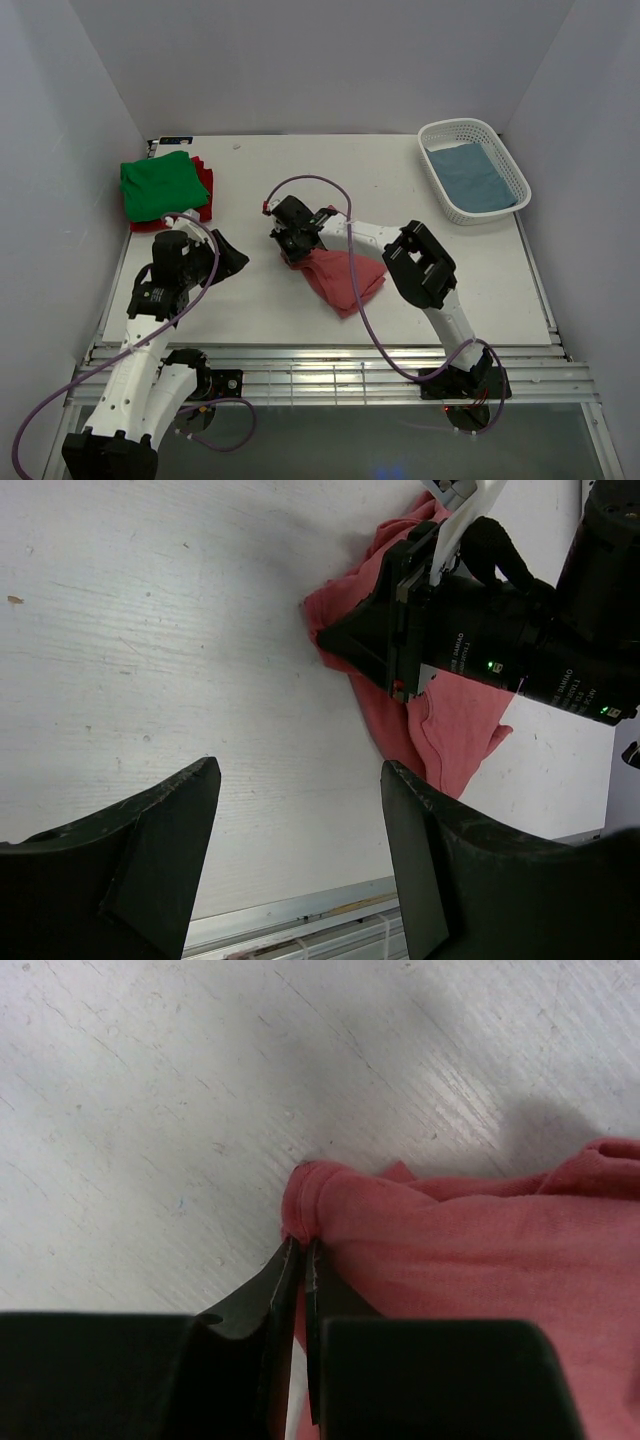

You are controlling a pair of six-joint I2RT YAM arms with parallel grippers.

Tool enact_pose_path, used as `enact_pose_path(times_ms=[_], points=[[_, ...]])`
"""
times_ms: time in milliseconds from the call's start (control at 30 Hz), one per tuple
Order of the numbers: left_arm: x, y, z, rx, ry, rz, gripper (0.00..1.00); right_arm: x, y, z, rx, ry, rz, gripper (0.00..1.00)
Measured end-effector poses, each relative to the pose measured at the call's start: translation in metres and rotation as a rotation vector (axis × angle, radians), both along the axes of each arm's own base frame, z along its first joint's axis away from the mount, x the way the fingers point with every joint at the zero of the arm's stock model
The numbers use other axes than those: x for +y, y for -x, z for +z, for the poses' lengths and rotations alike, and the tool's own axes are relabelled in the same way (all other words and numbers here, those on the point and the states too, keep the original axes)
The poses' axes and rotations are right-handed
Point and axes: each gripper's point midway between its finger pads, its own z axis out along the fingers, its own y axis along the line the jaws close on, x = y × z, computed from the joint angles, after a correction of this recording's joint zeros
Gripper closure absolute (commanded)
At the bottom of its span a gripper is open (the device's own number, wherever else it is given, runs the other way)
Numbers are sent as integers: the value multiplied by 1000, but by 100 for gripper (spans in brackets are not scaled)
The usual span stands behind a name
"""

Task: Fold and stack the t-shirts
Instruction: Flatten out the tshirt

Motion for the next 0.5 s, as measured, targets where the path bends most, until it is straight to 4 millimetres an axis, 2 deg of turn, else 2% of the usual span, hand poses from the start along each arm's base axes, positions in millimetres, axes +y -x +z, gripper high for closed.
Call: enact_pose_path(times_ms=[100,133,200,267,367,400,433,467,500], points=[[1,1,1,-3,-2,3,24,-2,1,7,1,24,-6,92],[1,2,1,-4,-2,4,24,-2,1,14,4,27,-8,92],[2,2,1,-3,-6,11,24,5,-4,43,-14,-2,-15,92],[4,1,1,-5,-9,20,24,13,-12,92,-65,-62,-23,92],[5,1,1,-6,-11,29,24,16,-20,198,-188,-199,-42,92],[5,1,1,-5,-10,30,24,13,-22,243,-249,-264,-54,92],[5,1,2,-5,-8,33,24,7,-20,278,-298,-317,-66,92],[5,1,2,-5,-9,37,24,-6,-14,321,-355,-380,-80,92],[6,0,2,-5,-9,40,24,-22,-6,354,-400,-425,-95,92]])
